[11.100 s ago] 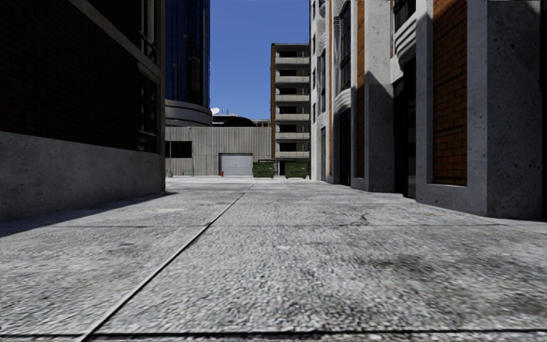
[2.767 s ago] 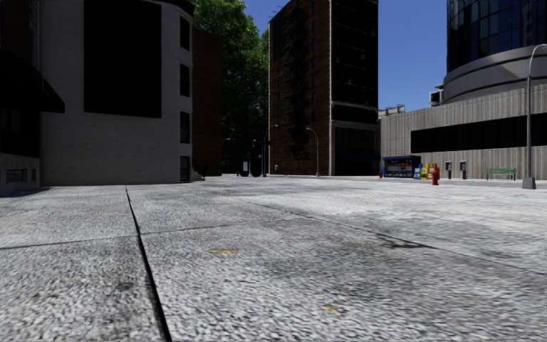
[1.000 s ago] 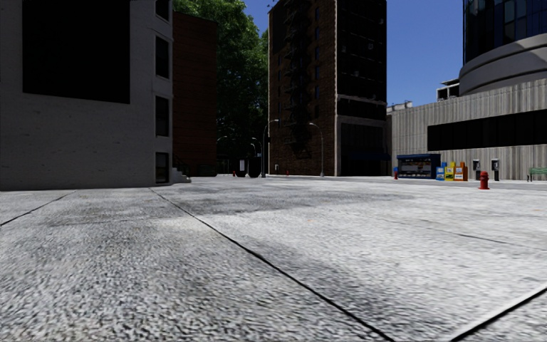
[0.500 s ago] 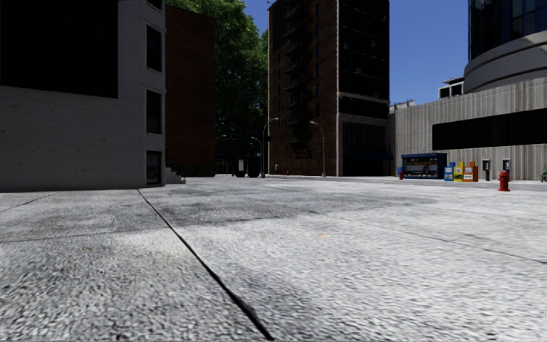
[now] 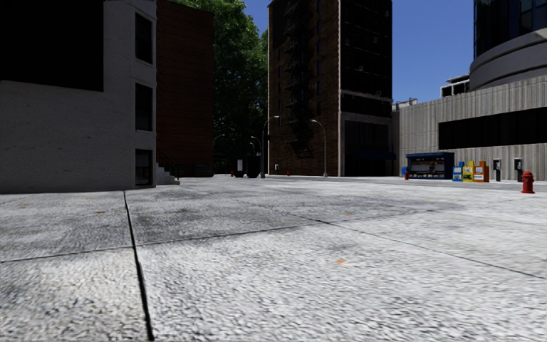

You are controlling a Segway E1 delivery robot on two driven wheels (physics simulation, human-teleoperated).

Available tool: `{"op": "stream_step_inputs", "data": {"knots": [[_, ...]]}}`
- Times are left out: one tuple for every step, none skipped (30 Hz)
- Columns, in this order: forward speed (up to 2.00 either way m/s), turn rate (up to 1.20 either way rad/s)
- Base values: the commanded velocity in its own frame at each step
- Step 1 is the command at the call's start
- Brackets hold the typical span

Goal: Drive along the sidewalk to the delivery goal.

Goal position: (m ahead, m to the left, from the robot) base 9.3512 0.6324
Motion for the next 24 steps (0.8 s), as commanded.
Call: {"op": "stream_step_inputs", "data": {"knots": [[2.00,0.00],[2.00,0.00],[2.00,0.00],[2.00,0.00],[2.00,0.00],[2.00,0.00],[2.00,0.00],[2.00,0.00],[2.00,0.00],[2.00,0.00],[2.00,0.00],[2.00,0.00],[2.00,0.00],[2.00,0.00],[2.00,0.00],[2.00,0.00],[2.00,0.00],[2.00,0.00],[2.00,0.00],[2.00,0.00],[2.00,0.00],[2.00,0.00],[2.00,0.00],[2.00,0.00]]}}
